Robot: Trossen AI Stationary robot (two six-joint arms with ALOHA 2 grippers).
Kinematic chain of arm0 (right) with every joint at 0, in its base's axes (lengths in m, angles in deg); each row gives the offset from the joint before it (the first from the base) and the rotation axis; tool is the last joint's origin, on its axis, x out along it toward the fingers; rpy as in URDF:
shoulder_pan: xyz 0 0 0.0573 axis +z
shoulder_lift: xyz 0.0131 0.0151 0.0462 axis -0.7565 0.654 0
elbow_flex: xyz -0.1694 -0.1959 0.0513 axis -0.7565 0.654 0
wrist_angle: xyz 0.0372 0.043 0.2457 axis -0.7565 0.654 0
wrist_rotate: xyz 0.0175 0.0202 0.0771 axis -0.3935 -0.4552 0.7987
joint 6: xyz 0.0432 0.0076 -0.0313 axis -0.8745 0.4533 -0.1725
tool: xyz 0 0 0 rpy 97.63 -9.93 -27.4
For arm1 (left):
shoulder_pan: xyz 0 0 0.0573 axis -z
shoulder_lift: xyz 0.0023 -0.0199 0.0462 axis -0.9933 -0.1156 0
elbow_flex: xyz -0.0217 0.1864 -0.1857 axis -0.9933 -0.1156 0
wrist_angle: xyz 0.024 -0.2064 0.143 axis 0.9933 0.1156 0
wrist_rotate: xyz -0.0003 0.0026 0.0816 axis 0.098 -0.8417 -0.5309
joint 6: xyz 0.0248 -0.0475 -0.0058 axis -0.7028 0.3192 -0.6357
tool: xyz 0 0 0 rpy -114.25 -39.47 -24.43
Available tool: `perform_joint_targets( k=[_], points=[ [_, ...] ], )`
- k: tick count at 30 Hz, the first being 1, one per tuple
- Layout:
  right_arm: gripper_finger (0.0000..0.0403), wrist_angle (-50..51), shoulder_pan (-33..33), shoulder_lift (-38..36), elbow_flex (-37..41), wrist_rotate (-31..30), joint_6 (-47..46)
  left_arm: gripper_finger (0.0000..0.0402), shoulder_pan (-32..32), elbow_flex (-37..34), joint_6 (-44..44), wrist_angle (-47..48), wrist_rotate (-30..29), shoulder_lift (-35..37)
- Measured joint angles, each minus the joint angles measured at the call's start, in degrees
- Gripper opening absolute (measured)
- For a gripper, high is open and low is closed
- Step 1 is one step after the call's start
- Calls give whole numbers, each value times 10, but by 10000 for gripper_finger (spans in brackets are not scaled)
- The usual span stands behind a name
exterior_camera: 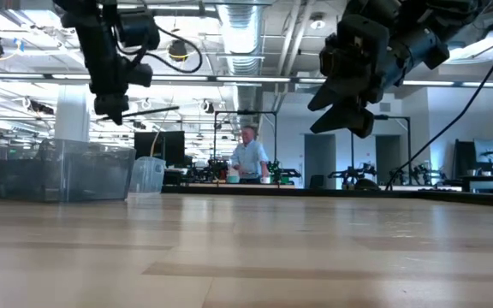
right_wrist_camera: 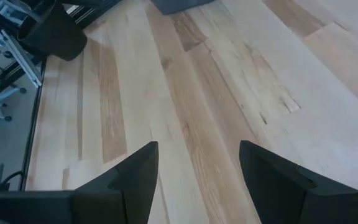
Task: Sort pens & pencils
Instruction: Put the green pencil into the white bin
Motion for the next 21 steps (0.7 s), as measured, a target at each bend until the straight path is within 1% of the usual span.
perform_joint_targets(
  k=[7,10,12,14,21],
  points=[
    [245,0,19,0,0,-2,0,12,-78,0,6,3,32,0],
    [245,0,27,0,0,-13,1,12,-110,0,7,3,34,0],
    [245,0,31,0,0,-20,1,12,-128,0,-7,3,52,0],
    [245,0,32,0,0,-22,1,12,-140,-6,-20,-2,61,0],
    [244,0,34,0,0,-25,2,13,-166,-27,-19,-5,82,-2]
  ],
)
